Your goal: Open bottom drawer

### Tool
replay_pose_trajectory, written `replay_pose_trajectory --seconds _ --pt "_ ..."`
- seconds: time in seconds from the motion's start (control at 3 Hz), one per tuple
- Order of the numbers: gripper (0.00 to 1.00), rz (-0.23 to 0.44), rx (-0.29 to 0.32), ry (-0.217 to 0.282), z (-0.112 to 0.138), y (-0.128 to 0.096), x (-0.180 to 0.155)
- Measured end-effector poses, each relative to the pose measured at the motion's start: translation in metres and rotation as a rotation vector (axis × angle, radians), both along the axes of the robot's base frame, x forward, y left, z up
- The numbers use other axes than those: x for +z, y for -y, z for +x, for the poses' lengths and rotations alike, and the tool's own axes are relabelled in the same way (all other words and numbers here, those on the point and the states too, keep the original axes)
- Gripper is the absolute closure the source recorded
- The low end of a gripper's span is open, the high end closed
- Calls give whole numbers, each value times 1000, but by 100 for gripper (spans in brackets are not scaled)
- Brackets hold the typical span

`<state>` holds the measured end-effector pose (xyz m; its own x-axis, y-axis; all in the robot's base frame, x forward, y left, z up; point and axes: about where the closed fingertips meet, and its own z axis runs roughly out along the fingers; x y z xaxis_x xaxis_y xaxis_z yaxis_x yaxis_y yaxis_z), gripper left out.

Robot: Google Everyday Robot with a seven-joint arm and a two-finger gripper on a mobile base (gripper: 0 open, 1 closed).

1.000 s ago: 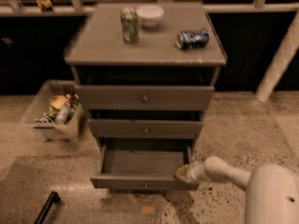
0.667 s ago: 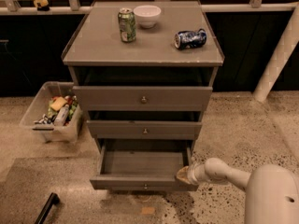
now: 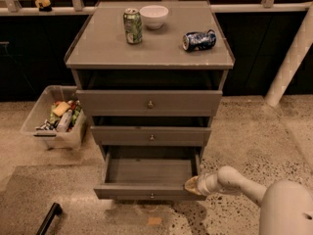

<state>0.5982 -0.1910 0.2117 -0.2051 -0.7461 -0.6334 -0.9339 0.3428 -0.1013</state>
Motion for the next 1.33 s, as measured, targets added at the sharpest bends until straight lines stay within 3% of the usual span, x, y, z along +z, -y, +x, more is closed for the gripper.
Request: replay_pose_trajectory --seconds 0.33,0.67,1.33 --pt "100 2 2 -2 -3 2 -1" --pt "82 2 2 -2 -3 2 -1" --pt "36 2 2 -2 -3 2 -1"
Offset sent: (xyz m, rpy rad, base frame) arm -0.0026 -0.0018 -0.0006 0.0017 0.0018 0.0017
